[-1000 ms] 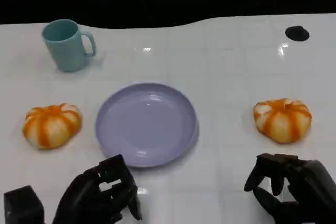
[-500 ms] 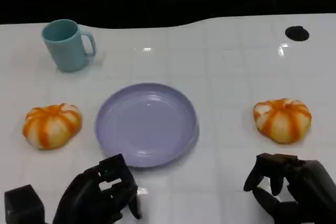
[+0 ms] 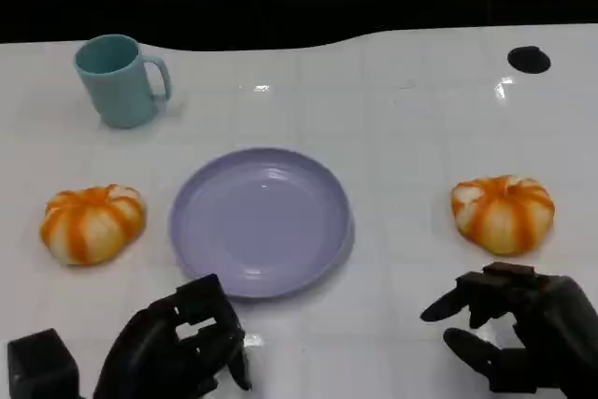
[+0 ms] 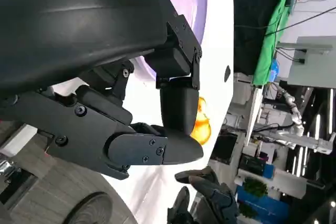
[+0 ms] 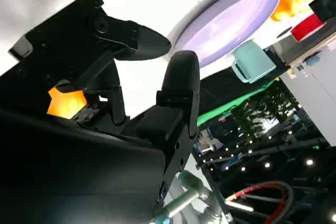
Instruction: Grasp the bread from the table and place it into the plate.
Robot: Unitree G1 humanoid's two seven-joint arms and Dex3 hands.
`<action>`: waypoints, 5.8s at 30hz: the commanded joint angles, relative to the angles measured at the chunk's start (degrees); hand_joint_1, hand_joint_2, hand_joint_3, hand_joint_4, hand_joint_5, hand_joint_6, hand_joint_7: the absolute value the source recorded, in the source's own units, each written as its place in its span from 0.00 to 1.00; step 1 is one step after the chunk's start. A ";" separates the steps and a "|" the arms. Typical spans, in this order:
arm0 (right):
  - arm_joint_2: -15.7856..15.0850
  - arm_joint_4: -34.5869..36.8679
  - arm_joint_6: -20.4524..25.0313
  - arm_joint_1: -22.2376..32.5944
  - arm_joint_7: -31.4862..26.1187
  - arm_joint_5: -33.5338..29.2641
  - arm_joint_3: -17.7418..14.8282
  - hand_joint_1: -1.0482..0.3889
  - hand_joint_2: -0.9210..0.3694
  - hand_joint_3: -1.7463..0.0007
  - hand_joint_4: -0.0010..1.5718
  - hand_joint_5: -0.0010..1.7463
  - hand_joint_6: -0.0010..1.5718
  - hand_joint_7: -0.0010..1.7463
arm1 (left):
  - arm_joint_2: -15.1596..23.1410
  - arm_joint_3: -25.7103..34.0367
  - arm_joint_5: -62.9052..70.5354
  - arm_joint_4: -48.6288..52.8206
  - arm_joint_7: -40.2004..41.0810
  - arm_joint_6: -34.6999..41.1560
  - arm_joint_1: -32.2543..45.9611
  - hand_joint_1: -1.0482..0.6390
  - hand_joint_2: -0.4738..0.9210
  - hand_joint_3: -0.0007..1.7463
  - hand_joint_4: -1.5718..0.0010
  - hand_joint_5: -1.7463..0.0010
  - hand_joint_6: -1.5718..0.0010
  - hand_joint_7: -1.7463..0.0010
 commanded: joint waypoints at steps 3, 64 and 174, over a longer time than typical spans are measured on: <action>-2.36 -5.22 4.77 -0.06 -1.68 -3.83 -1.75 0.51 0.15 0.81 0.42 0.52 0.54 0.17 | 1.11 0.55 0.06 0.39 0.01 -0.30 -0.14 0.26 0.94 0.22 0.51 0.00 0.55 0.16; -4.46 -5.64 51.53 -16.93 19.28 -21.97 9.95 0.29 0.09 1.00 0.00 0.25 0.14 0.00 | 0.45 0.42 -0.05 0.35 0.07 -0.34 -0.12 0.28 0.95 0.21 0.51 0.00 0.55 0.15; 14.61 19.01 23.02 -37.69 2.31 -5.10 20.19 0.61 0.44 0.29 0.61 1.00 0.45 1.00 | 0.82 -0.76 0.39 -3.34 0.29 -1.15 4.57 0.27 0.91 0.26 0.50 0.00 0.54 0.16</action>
